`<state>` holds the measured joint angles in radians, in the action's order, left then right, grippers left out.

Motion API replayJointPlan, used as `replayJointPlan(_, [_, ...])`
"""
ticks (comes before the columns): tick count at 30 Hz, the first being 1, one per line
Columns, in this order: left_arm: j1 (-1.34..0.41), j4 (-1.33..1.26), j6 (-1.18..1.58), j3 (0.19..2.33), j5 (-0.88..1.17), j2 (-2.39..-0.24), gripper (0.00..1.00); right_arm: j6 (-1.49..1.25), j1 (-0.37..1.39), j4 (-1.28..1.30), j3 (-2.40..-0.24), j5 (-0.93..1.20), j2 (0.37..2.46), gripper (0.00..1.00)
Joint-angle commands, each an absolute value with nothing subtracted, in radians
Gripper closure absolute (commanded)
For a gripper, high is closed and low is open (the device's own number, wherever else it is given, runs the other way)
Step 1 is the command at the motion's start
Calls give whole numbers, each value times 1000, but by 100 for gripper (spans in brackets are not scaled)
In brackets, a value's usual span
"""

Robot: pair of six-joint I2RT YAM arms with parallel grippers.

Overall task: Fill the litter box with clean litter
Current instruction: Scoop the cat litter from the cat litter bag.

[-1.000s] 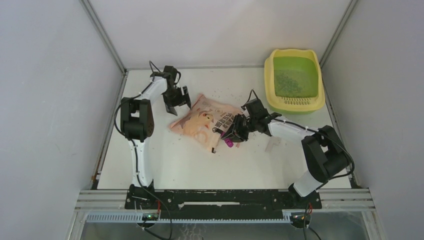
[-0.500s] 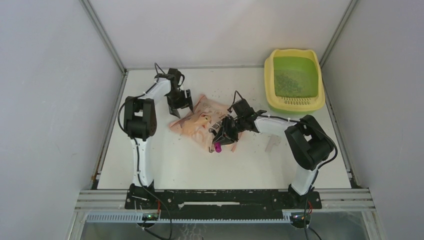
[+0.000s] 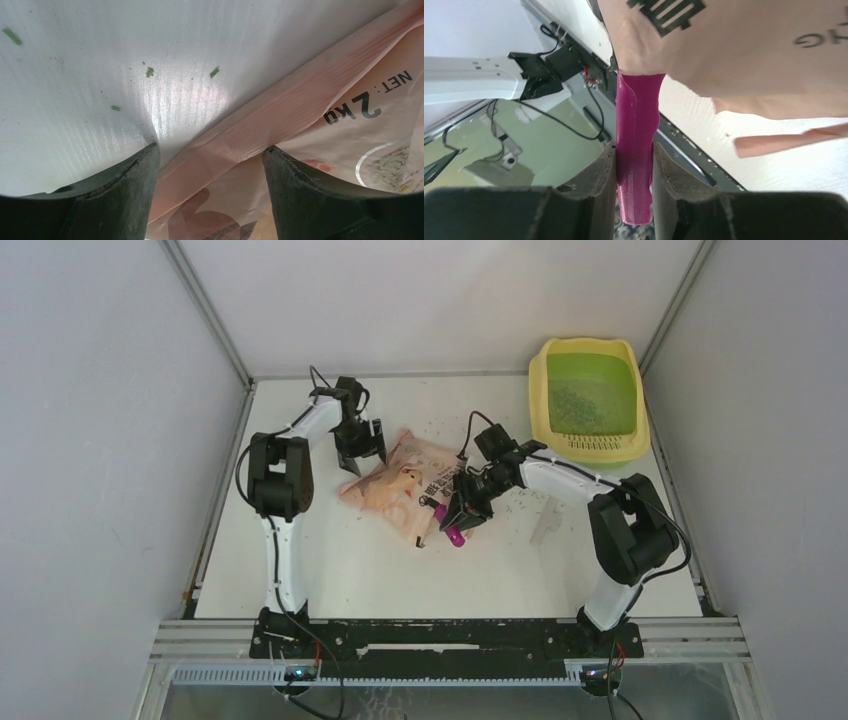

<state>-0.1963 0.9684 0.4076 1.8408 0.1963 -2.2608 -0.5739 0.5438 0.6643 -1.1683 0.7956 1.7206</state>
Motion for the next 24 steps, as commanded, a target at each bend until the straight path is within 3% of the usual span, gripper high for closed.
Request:
replayJointPlan(1, [-206,991,375,1869,198,-2252,21,-564,544,635,-1171,941,1761,100])
replayJointPlan(12, [-210,1017,355,1891,167,-2231,21,-752,527,562,-1172,1077,1824,100])
replayJointPlan(24, [-273,1027,330,1889,109,-2237,22,-757,509,735,-1427,1007,2008,100])
